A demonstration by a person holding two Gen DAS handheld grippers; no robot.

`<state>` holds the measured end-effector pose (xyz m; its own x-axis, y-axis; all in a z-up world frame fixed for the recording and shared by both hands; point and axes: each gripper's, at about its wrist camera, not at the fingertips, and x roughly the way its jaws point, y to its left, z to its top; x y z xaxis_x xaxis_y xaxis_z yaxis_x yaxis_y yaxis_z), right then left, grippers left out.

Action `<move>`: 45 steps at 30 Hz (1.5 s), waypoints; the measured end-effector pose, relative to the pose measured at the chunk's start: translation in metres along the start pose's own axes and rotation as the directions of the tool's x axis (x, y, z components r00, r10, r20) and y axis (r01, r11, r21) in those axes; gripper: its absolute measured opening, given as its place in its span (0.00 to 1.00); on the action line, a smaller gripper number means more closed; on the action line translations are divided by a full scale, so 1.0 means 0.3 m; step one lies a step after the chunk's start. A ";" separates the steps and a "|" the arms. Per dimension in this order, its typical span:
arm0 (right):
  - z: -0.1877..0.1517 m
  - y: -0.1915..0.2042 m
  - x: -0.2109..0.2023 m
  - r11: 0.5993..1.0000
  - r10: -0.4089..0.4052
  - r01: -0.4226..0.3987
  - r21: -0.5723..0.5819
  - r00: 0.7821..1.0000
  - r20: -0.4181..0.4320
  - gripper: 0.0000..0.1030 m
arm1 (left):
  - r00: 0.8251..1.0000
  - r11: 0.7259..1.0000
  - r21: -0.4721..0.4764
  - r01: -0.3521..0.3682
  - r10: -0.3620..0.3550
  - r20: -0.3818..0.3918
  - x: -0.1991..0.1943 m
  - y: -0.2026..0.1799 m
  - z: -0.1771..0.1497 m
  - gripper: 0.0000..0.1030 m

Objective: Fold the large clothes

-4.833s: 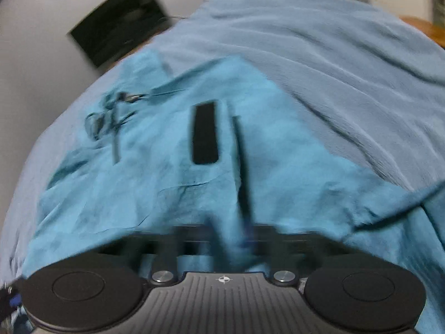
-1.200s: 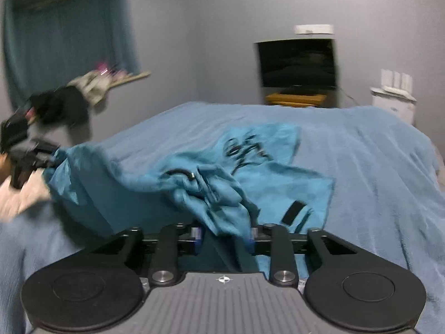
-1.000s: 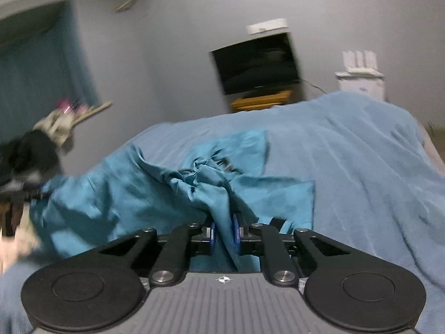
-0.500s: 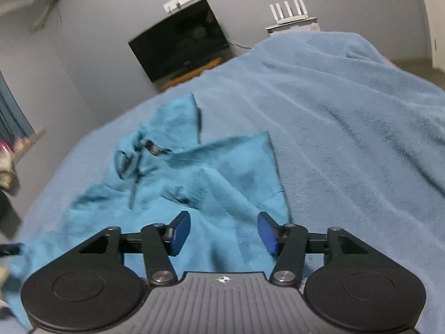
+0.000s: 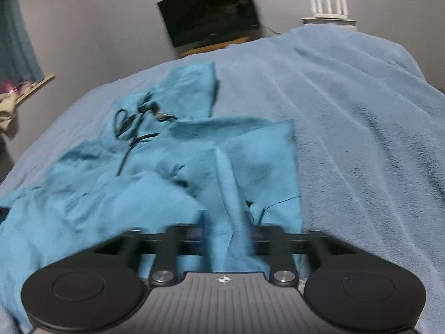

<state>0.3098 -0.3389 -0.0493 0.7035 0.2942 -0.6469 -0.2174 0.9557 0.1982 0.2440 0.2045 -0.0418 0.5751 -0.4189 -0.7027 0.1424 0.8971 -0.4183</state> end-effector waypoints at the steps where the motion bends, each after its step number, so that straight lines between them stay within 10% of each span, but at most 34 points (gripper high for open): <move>1: 0.001 0.011 -0.019 1.000 0.002 -0.002 -0.012 1.000 0.024 0.13 | 1.000 1.000 0.023 -0.014 0.014 0.028 -0.014 -0.019 -0.001 0.08; 9: 0.115 0.091 -0.101 0.996 -0.077 0.088 -0.022 0.950 0.304 0.02 | 0.950 0.961 0.183 -0.208 0.154 0.272 -0.019 -0.145 0.123 0.06; 13: 0.144 0.090 -0.025 0.978 -0.206 0.205 0.039 0.916 0.343 0.03 | 0.943 0.944 0.159 -0.291 0.254 0.217 0.126 -0.094 0.186 0.07; 17: 0.124 0.055 0.142 0.946 -0.324 0.312 0.087 0.920 0.223 0.25 | 0.925 0.907 0.182 -0.380 0.368 0.096 0.270 -0.069 0.173 0.26; 22: 0.065 0.072 0.137 0.922 -0.387 0.380 0.074 0.895 0.221 0.55 | 0.906 0.902 0.118 -0.416 0.398 0.146 0.206 -0.079 0.174 0.43; 26: 0.036 0.124 0.021 0.942 -0.327 0.336 0.011 0.910 0.257 0.58 | 0.873 0.902 0.061 -0.428 0.395 0.287 0.061 -0.151 0.139 0.65; 35: -0.053 0.371 -0.003 0.971 -0.077 0.109 -0.215 0.986 0.149 0.66 | 0.969 0.962 0.160 -0.220 0.196 0.154 0.206 -0.373 -0.060 0.73; 39: -0.123 0.396 0.097 0.922 -0.202 0.217 -0.320 0.976 0.080 0.71 | 0.962 0.929 0.251 -0.272 0.261 0.079 0.297 -0.396 -0.154 0.73; 45: -0.128 0.261 0.090 0.918 -0.374 0.371 -0.143 0.927 0.008 0.75 | 0.959 0.924 0.259 -0.282 0.276 0.061 0.276 -0.379 -0.204 0.74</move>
<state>0.2858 -0.2562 -0.0795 0.7393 -0.0844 -0.6680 -0.0350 0.9859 -0.1634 0.2262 0.0593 -0.0878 0.6397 -0.1455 -0.7547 0.1780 0.9833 -0.0387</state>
